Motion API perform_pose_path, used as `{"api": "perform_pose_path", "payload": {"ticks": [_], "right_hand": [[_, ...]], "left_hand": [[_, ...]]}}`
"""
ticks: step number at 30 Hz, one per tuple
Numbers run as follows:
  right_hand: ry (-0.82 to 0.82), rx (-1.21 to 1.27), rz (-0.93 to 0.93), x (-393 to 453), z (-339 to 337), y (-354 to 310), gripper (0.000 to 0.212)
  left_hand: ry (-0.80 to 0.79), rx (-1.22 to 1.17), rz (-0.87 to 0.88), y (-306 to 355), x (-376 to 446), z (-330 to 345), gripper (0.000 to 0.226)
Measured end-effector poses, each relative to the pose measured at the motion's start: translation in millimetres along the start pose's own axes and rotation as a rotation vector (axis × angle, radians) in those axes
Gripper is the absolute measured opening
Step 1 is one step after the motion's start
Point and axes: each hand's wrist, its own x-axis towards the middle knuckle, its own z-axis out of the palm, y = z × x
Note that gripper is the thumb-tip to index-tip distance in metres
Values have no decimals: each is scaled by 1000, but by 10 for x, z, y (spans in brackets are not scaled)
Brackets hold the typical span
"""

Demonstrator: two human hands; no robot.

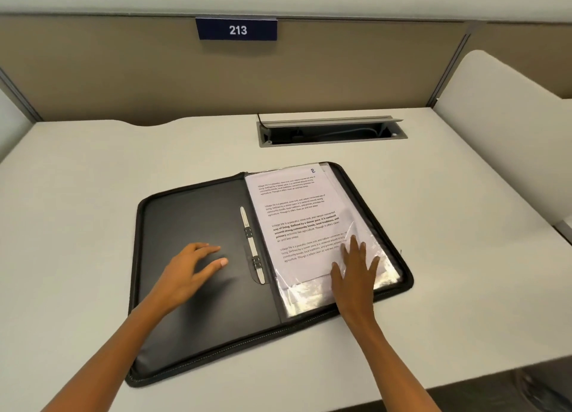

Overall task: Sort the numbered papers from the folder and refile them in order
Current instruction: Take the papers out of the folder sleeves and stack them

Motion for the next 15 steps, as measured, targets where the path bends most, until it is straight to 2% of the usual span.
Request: {"api": "perform_pose_path", "payload": {"ticks": [3,8,10,12,14,15], "right_hand": [[55,65,-133,-56,-92,-223,56],[111,16,-571,-347,-78,-852,60],[20,59,-684,-525,-59,-1102,64],[-164,191,-744,-707,-84,-1298,61],[-377,542,-674,-833,-186,-1433,49],[-401,720,-587,-837,-246,-1450,45]], "left_hand": [[80,-182,-40,110,-25,-25,42],[147,-720,-219,209,-78,-135,51],[183,-905,-304,212,-64,-169,49],[199,-1011,-351,241,-87,-199,57],[175,-1086,-371,268,-140,-224,64],[153,-1117,-381,273,-168,-236,66]]}}
